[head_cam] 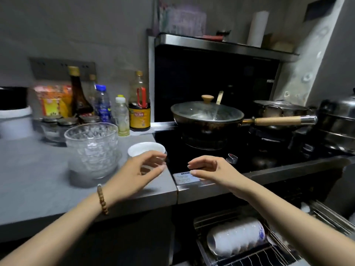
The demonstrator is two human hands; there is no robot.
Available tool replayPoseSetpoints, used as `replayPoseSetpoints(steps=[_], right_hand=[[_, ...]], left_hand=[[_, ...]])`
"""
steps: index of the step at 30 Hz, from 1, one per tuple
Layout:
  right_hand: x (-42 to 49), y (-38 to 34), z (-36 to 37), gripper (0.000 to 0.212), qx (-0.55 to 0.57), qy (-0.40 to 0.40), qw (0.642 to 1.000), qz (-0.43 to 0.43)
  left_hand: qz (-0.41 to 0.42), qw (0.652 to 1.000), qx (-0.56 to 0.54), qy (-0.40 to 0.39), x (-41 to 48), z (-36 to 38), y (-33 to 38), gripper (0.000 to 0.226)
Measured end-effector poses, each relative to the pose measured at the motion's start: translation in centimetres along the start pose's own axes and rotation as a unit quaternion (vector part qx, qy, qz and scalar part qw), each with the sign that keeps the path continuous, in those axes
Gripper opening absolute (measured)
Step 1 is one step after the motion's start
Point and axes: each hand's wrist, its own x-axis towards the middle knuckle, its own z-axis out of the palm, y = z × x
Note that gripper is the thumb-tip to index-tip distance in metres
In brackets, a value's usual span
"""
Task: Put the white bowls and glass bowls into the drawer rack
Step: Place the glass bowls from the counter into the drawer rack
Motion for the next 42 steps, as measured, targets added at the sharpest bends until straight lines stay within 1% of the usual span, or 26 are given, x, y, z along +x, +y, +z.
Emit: replayPoseSetpoints(steps=[3, 7, 10, 14, 17, 19, 21, 24, 26, 28, 31, 33, 35, 38, 40, 42], right_hand=[[2.6, -1.5, 1.5, 0.027, -0.017, -0.005, 0.999, -0.028], [5.8, -2.7, 2.9, 0.032, -0.073, -0.014, 0.996, -0.054], [7.9, -3.0, 3.9, 0.031, -0.113, -0.023, 0.991, -0.064], [10.1, -3.0, 5.3, 0.025, -0.188, -0.064, 0.976, -0.090], [11.0, -2.7, 6.1, 0.024, -0.243, -0.088, 0.961, -0.096], [11.3, -2.6, 6.6, 0.023, -0.248, -0.103, 0.959, -0.094], [11.5, -2.3, 7.0, 0.023, -0.256, -0.106, 0.955, -0.103], [11.6, -2.0, 7.3, 0.022, -0.270, -0.083, 0.950, -0.135], [11.7, -1.9, 7.3, 0.022, -0.259, -0.061, 0.953, -0.146], [11.9, -1.9, 7.3, 0.021, -0.238, -0.047, 0.959, -0.149], [11.9, -2.0, 7.5, 0.020, -0.216, -0.038, 0.964, -0.153], [11.8, -2.2, 7.8, 0.020, -0.195, -0.018, 0.968, -0.158], [11.9, -2.6, 8.0, 0.020, -0.160, 0.018, 0.974, -0.159], [12.0, -3.0, 8.2, 0.021, -0.119, 0.050, 0.981, -0.145], [11.9, -3.2, 8.2, 0.021, -0.092, 0.063, 0.985, -0.133], [11.6, -3.5, 8.1, 0.020, -0.041, 0.082, 0.988, -0.122]], left_hand=[[0.007, 0.999, 0.000, 0.049, 1.1, -2.9, 0.3, 0.025], [-0.038, 0.996, 0.053, 0.056, 2.6, -4.8, -1.0, 0.034], [-0.072, 0.993, 0.081, 0.049, 3.0, -4.9, -2.4, 0.037], [-0.102, 0.990, 0.082, 0.050, 2.9, -4.3, -4.4, 0.046], [-0.113, 0.987, 0.090, 0.065, 2.6, -3.8, -5.3, 0.051], [-0.116, 0.987, 0.078, 0.077, 2.4, -3.6, -5.6, 0.051], [-0.118, 0.986, 0.072, 0.089, 2.4, -3.5, -5.9, 0.051], [-0.122, 0.985, 0.074, 0.100, 2.3, -3.2, -6.4, 0.054], [-0.129, 0.986, 0.038, 0.095, 2.3, -2.9, -6.6, 0.051], [-0.131, 0.987, 0.014, 0.095, 2.2, -2.5, -6.6, 0.039], [-0.140, 0.984, -0.004, 0.114, 2.5, -2.1, -6.8, 0.033], [-0.137, 0.983, -0.004, 0.121, 2.7, -2.0, -7.0, 0.046], [-0.145, 0.981, -0.012, 0.126, 2.8, -1.9, -7.1, 0.058], [-0.146, 0.979, -0.042, 0.139, 2.7, -1.6, -6.9, 0.056], [-0.147, 0.978, -0.036, 0.140, 2.6, -1.3, -6.6, 0.060], [-0.125, 0.981, -0.027, 0.144, 2.5, -1.2, -6.3, 0.061]])
